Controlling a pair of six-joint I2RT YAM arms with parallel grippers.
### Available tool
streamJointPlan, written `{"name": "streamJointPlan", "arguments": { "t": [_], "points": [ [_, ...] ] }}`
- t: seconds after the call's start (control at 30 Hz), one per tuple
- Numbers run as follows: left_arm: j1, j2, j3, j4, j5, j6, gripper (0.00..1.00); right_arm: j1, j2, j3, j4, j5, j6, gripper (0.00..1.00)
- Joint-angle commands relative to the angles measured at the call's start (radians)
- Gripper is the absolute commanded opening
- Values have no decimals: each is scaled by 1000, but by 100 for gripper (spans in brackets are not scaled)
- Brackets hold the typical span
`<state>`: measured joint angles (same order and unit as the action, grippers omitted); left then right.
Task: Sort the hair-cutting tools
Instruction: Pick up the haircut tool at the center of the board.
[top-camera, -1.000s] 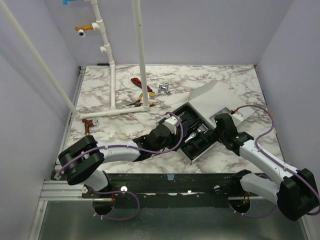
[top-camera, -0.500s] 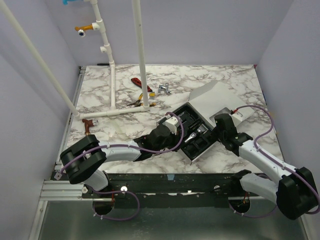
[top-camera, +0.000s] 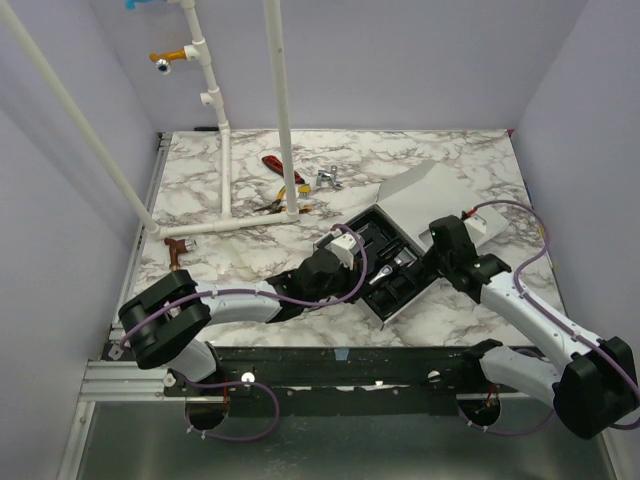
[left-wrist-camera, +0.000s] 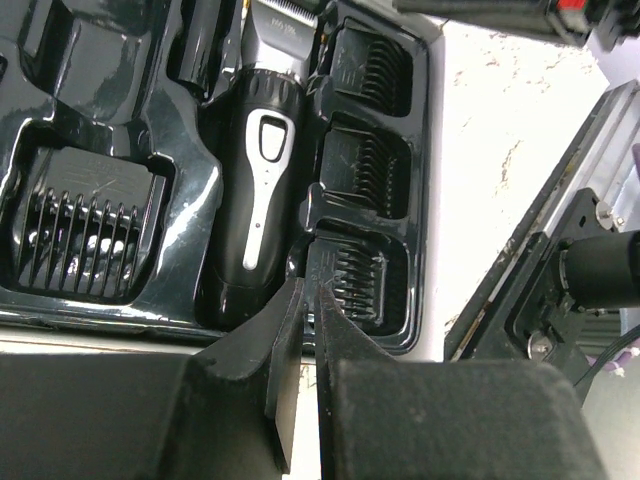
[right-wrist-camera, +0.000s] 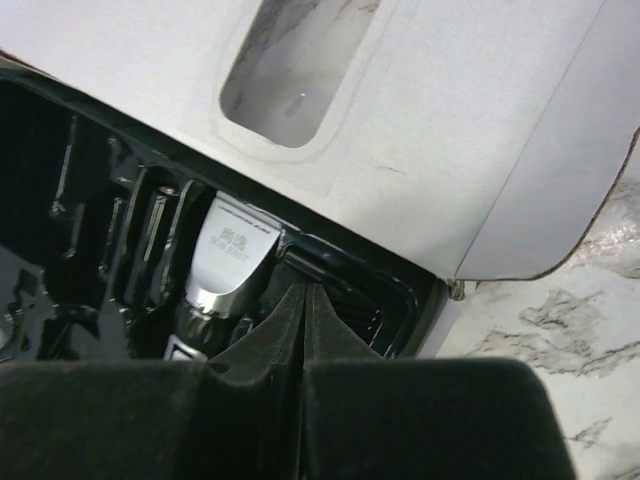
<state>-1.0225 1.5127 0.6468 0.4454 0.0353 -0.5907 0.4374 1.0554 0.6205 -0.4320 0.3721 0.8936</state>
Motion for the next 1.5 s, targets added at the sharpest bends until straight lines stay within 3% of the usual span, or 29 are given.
{"name": "streamJointPlan", "arguments": {
  "t": [0.0,0.2,0.53,0.83,1.03,1.2,1.3,1.47],
  "points": [
    [2,-63,-8,4,-24,14,12,4,-10,139,-97,14,-37,7],
    [2,-92,-22,7,-28,2,12,4,8,121,-60,-27,-45,4],
    [14,-210,-70,-40,-106,3,12,4,62,-113,21,-143,31,1],
    [50,-376,-106,-109,-195,-5,14,4,-48,-10,-20,-87,12,3],
    [105,-485,-110,-302,-323,-83,24,4,-83,82,-11,-179,-41,18],
    [157,-478,-130,-538,-395,-185,44,4,-97,70,42,-287,-57,28],
    [164,-432,-161,-560,-416,-236,56,5,-76,62,55,-316,-70,32],
    [180,-297,-111,-573,-417,-261,65,5,-95,75,46,-339,-83,33]
  ]
}}
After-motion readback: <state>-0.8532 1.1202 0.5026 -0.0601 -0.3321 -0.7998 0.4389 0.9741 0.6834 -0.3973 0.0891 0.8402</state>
